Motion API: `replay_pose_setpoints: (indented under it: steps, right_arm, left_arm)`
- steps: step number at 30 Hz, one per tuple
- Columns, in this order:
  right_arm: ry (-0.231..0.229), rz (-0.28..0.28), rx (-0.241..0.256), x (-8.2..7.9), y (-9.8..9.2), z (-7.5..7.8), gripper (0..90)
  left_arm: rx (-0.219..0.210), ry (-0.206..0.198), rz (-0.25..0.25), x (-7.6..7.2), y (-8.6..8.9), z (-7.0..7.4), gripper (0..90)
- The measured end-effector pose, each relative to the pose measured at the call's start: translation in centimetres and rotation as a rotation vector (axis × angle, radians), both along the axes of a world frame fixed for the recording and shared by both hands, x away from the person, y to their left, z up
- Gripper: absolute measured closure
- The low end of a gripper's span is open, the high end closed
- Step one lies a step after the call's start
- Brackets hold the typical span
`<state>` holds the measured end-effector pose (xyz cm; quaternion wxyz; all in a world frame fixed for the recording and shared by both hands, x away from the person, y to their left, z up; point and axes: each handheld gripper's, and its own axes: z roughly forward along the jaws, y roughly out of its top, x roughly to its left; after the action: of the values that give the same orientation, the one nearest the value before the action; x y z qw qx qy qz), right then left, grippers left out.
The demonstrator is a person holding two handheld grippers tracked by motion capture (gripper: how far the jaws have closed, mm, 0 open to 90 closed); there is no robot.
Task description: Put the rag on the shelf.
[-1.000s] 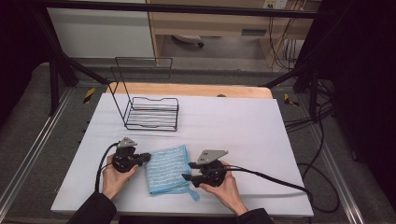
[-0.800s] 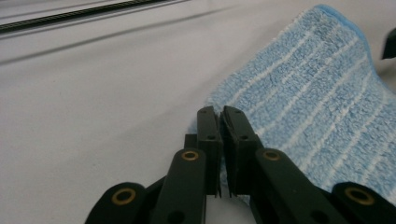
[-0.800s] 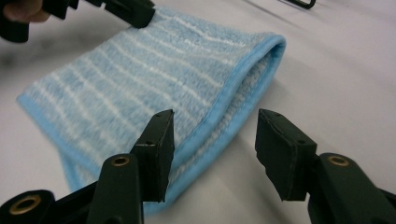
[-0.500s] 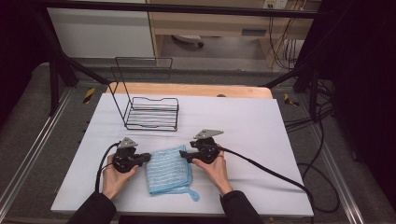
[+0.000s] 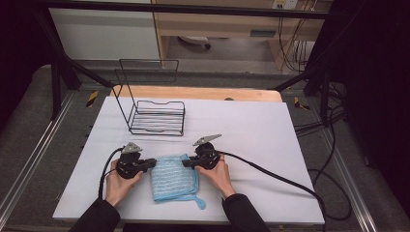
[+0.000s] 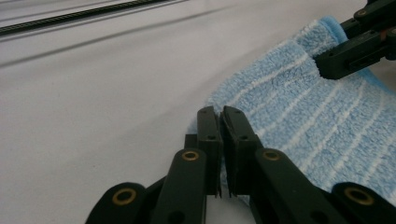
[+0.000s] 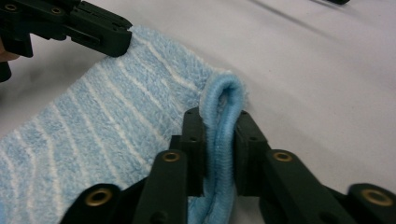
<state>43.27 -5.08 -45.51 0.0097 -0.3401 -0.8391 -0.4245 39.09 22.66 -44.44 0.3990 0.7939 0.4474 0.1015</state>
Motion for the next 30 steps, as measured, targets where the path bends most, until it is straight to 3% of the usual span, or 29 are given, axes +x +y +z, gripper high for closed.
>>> replay_pose_setpoints:
  steps: [6, 7, 11, 12, 15, 20, 25, 30]
  right_arm:
    - [-0.008, -0.063, 0.018, -0.9, -0.7, 1.1, 83.4]
    - [-0.012, -0.102, 0.022, -1.4, -1.2, 1.4, 83.4]
    - [-0.031, -0.163, 0.014, -2.2, -1.9, 1.5, 83.2]
    - [-0.041, -0.204, 0.007, -2.6, -2.2, 1.4, 83.0]
    - [-0.047, -0.244, -0.008, -2.9, -2.4, 1.1, 82.7]
    - [-0.053, -0.256, -0.019, -2.9, -2.5, 0.3, 78.7]
    - [-0.095, -0.213, -0.023, -2.9, -2.9, 0.9, 57.8]
    - [-0.139, -0.184, 0.002, -3.0, -3.8, 1.7, 32.9]
  left_arm:
    - [-0.021, -0.001, -0.009, 0.6, -0.4, 0.2, 85.8]
    - [-0.024, -0.005, -0.012, 0.8, -0.7, 0.2, 85.8]
    - [-0.016, -0.028, -0.027, 1.7, -2.2, 0.4, 85.6]
    - [-0.013, -0.032, -0.029, 1.9, -2.5, 0.4, 85.4]
    - [-0.003, -0.034, -0.032, 2.6, -3.4, 0.1, 84.9]
    - [0.003, -0.035, -0.024, 2.5, -3.3, 0.1, 76.9]
    - [-0.029, -0.042, -0.011, 1.8, -2.3, 1.1, 58.4]
    - [-0.009, -0.002, -0.005, 2.2, -2.9, 0.5, 54.4]
